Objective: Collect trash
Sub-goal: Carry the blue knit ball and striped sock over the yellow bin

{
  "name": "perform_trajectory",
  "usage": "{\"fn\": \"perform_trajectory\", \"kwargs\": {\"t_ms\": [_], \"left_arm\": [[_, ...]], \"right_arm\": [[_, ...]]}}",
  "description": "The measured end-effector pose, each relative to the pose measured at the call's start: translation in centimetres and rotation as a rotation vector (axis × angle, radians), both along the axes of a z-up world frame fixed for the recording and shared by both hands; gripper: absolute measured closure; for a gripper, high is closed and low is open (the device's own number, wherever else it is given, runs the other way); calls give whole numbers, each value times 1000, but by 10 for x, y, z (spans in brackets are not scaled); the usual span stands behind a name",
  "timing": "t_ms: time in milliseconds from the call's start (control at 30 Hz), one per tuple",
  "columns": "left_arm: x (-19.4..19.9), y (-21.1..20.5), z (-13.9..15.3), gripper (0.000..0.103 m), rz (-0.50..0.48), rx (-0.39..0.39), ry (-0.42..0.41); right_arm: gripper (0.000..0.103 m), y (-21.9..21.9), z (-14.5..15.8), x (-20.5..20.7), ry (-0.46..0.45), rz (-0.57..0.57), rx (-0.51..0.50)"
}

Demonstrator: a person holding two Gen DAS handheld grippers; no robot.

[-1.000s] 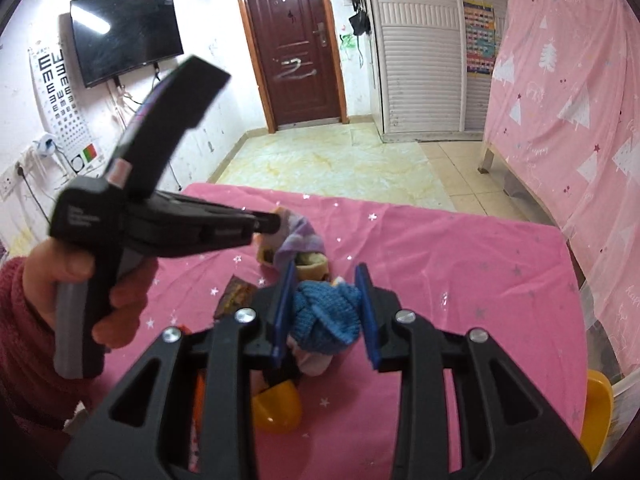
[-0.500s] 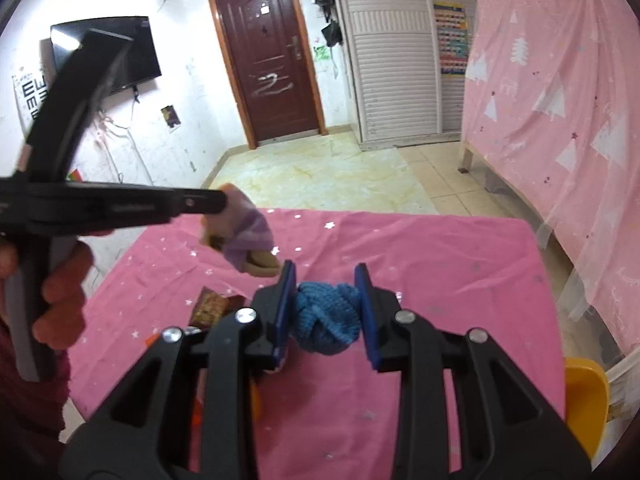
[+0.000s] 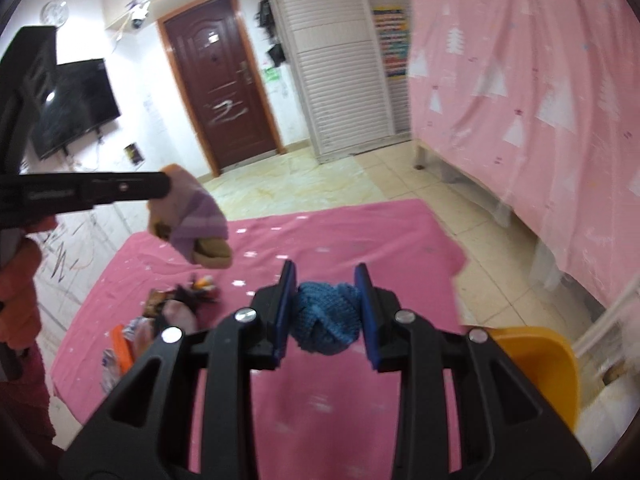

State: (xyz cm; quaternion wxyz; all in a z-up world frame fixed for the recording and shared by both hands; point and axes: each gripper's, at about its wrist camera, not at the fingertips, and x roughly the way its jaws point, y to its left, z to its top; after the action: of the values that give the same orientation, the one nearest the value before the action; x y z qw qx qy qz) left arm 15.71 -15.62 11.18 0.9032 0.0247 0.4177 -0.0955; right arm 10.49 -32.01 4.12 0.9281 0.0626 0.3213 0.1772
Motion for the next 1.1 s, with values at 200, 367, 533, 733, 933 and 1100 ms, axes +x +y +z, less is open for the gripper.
{"fn": "perform_trajectory", "kwargs": {"t_ms": [200,367,533,733,933,1100], "left_arm": [[-8,-75,-3,103,-112,-7,11],[-11,-128,-16,103,-181,-12,40],[-12,-167,-33,103,-206,3,75],[-6,-204,-54,103,-234,41,113],[-4,-226,-65,103,-232,60,117],[-1,-235,-74,103,-228,77,133]], "right_arm": [[75,-67,-14,-11,25,-121,9],[75,-112,-33,-15,52,-192,7],[75,-139,-54,-13,85,-231,25],[74,-160,-82,-6,147,-269,27],[74,-176,-97,-2,183,-299,31],[70,-177,-101,-2,198,-310,24]]}}
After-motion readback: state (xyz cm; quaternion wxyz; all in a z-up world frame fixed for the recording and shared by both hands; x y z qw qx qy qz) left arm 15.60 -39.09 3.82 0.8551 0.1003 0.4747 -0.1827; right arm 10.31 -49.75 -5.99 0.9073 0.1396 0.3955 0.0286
